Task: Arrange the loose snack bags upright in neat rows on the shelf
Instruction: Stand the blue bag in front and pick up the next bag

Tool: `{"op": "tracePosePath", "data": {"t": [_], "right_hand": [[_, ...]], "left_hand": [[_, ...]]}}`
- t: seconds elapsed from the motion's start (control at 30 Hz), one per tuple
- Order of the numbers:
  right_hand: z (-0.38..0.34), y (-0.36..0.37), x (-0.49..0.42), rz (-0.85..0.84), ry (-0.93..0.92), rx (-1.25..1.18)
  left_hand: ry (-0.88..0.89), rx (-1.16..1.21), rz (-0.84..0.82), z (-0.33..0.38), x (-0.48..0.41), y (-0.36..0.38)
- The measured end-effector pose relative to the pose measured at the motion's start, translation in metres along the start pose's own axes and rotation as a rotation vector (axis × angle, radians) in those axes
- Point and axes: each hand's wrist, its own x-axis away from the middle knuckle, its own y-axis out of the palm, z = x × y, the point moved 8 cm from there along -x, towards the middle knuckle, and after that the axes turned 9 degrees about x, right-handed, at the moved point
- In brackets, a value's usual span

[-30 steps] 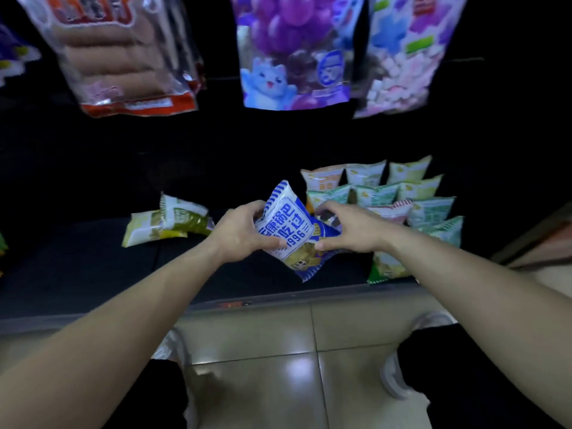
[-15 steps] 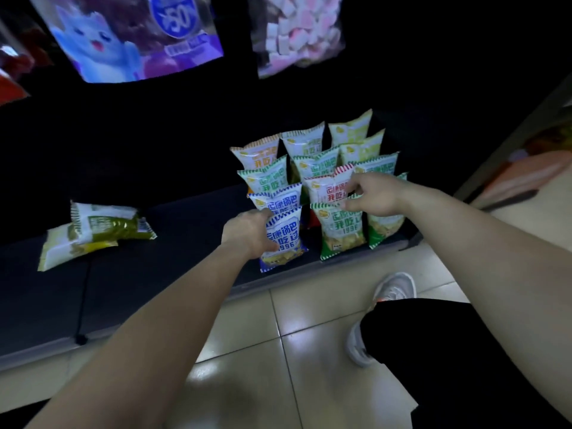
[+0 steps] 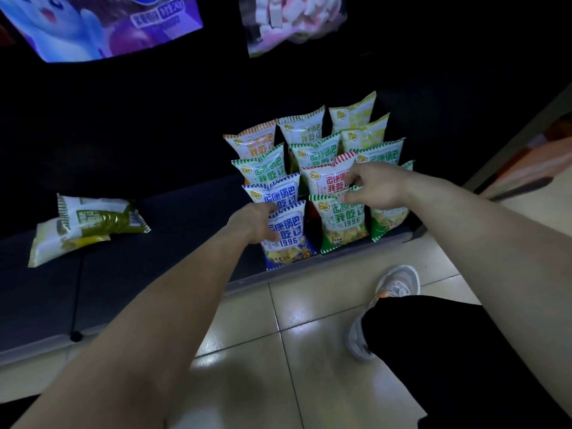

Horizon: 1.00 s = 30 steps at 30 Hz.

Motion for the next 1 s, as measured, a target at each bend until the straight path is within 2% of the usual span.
{"op": "tracePosePath", "data": {"t": [0.17,0.3,0.43,0.63,0.83,1.0], "right_hand": [[0.000,0.002,0.000,-0.009,-0.001,0.013],[-0.004,0.011,-0.001,-0.047,-0.009,0.035],[-0.018,0.018,-0.001,-0.093,-0.025,0.089],[-0.062,0.007,-0.001,-0.064,-0.065,0.134],[-0.154,0.011,0.005,0.042,-0.205,0.246],[-0.237,0.034,0.007,0.063,-0.337,0.314]], "left_hand": [[0.033,0.032,0.110,0.008,0.001,0.003],[0.059,-0.047,0.237,0.015,0.009,0.001],[0.046,-0.124,0.260,0.017,0.014,-0.004],[0.069,-0.117,0.273,0.009,0.048,-0.039],[0.013,-0.132,0.279,-0.057,0.123,-0.095],[-0.119,-0.079,0.279,-0.150,0.185,-0.133]]}}
